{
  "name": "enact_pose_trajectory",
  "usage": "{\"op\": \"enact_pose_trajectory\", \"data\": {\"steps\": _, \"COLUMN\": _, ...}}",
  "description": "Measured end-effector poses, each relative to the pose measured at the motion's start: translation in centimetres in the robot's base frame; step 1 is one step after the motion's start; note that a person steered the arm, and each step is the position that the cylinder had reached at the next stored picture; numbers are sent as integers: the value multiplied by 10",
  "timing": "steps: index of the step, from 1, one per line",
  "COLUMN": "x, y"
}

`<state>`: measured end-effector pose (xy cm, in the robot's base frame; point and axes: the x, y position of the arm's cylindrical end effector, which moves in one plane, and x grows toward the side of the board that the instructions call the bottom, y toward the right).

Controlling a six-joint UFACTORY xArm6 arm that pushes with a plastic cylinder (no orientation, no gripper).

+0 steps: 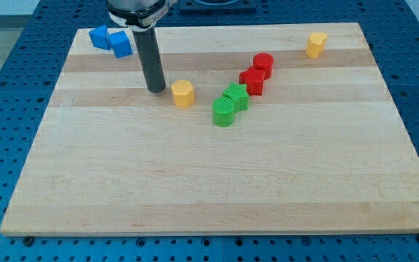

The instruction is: Drag the yellow hexagon into the green blocks

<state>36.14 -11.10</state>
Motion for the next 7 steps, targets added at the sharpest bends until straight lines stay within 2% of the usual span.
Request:
{"op": "enact_pose_trajectory", "data": {"steps": 2, "x": 5, "y": 19}}
{"op": "enact_pose_trajectory", "data": {"steps": 4, "x": 36, "y": 23}}
{"op": "enact_pose_trajectory", "data": {"steps": 7, "x": 33, "y": 23}}
